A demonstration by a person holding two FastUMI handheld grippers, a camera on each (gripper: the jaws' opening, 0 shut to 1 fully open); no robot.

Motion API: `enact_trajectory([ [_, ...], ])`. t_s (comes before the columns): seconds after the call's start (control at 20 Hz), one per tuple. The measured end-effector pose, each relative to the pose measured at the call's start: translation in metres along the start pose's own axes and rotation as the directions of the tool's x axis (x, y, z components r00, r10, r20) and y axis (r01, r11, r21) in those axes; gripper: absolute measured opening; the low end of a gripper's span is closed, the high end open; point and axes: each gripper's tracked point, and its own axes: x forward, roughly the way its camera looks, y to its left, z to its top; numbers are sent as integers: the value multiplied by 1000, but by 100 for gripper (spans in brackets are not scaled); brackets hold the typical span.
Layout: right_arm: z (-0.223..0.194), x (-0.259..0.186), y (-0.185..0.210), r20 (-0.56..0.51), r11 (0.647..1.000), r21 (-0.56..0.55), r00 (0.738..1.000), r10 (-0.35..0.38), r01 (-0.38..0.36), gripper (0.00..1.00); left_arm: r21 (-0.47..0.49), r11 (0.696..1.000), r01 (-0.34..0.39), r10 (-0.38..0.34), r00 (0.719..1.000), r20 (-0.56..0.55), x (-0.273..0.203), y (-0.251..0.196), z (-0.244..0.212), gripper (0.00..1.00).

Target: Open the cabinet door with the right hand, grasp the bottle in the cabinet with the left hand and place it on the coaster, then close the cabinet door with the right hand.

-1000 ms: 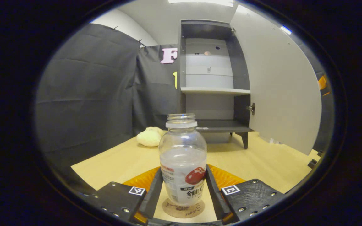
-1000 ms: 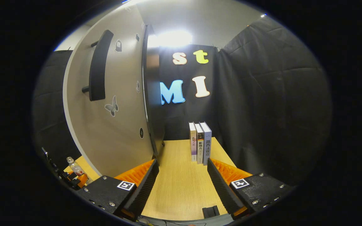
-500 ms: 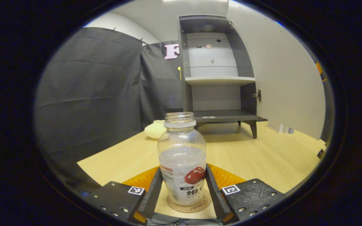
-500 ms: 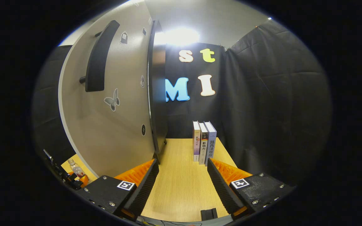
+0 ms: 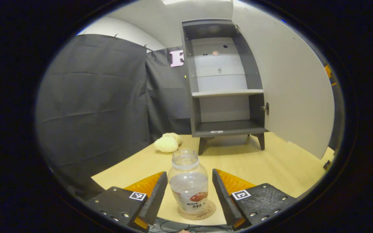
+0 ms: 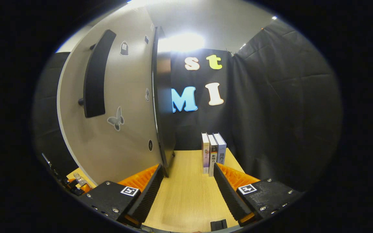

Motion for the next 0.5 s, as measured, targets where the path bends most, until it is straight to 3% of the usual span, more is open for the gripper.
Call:
enact_trajectory([
  [0.15,24,3,0,45,999,32,999,-3,2,95,-49,999,20,-18,999,35,-13,-2,41,80],
  [0.4,61,3,-6,123,997,48,990,-71,66,95,-52,998,46,-43,998,56,-20,12,92,80],
  [0.45,68,-4,-8,136,995,46,986,-93,88,91,-60,996,61,-58,997,50,-17,15,101,80],
  [0.5,75,-8,-9,145,993,46,983,-114,108,95,-72,994,80,-77,996,41,-15,17,107,80],
])
